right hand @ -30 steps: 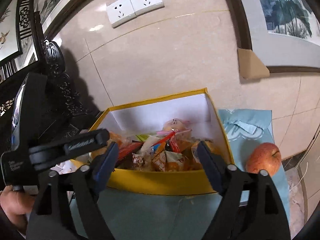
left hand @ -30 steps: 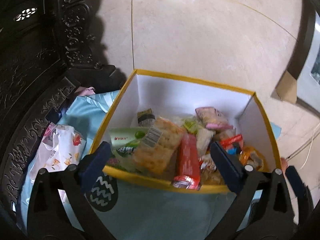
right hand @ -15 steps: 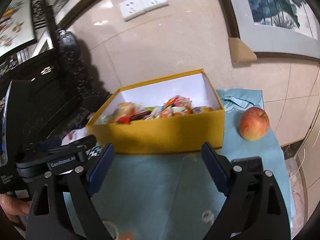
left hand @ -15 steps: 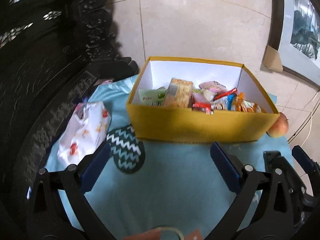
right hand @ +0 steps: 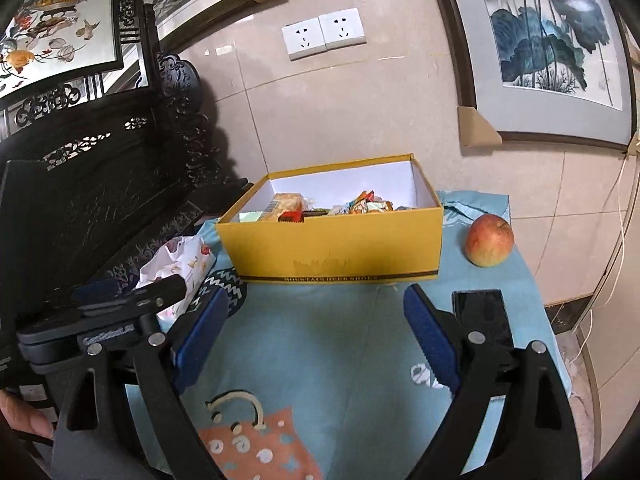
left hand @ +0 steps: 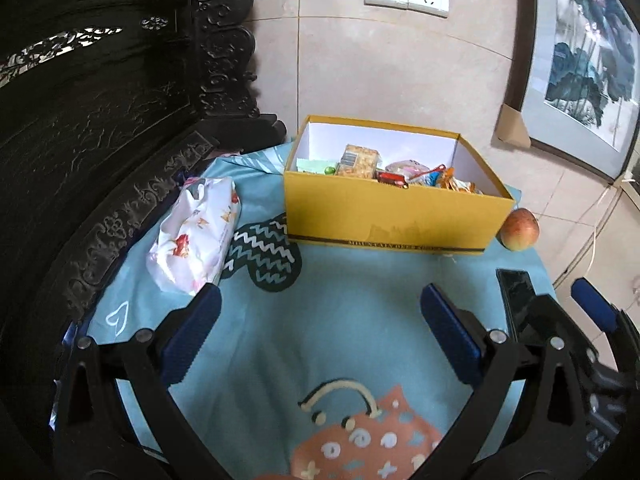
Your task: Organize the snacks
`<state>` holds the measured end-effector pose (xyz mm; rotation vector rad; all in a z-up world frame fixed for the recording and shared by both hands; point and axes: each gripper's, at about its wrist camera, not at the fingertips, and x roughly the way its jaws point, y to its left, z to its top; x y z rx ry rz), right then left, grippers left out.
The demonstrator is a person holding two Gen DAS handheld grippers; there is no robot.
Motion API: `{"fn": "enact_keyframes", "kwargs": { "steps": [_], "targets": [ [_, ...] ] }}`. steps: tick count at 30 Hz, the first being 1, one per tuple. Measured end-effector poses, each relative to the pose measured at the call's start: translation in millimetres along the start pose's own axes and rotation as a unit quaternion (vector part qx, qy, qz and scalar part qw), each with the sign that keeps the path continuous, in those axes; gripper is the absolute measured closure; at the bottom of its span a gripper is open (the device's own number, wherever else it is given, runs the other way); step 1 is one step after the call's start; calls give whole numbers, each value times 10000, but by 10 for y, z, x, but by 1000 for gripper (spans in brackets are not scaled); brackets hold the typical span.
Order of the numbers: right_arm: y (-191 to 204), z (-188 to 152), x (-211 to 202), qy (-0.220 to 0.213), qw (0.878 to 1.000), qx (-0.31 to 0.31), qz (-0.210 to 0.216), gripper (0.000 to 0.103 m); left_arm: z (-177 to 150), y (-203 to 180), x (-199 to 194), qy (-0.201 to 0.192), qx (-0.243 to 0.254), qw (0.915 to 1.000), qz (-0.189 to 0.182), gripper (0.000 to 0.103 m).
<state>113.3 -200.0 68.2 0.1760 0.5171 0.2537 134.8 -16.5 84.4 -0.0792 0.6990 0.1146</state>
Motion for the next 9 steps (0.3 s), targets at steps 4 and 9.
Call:
{"fn": "enact_keyframes", "kwargs": {
  "steps": [4,9],
  "targets": [
    [-3,-49,-54,-1,10000,72,43,13,-74,16,-123,-56,93,9999,-17,2],
    [1,-103,-92,-1,9999,110,39,10,-171,20,-254,-161,137,9997,88,2]
  ]
}}
